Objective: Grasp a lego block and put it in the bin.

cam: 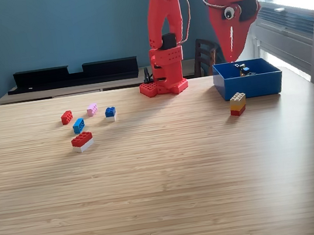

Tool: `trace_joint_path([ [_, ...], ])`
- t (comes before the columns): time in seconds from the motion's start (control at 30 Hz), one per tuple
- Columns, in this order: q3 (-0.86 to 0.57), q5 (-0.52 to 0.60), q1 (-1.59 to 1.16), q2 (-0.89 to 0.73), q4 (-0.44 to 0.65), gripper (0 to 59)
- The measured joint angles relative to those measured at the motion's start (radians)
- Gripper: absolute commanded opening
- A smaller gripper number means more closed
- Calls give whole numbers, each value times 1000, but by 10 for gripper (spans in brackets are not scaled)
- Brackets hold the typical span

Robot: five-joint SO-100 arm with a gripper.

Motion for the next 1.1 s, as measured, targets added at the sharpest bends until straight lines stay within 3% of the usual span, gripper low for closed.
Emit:
trace_joint_path([
  [0.53,-140,-2,307,0,0,1],
  [0.8,-115,17,534,0,0,1],
  [1.1,-21,14,555,0,0,1],
])
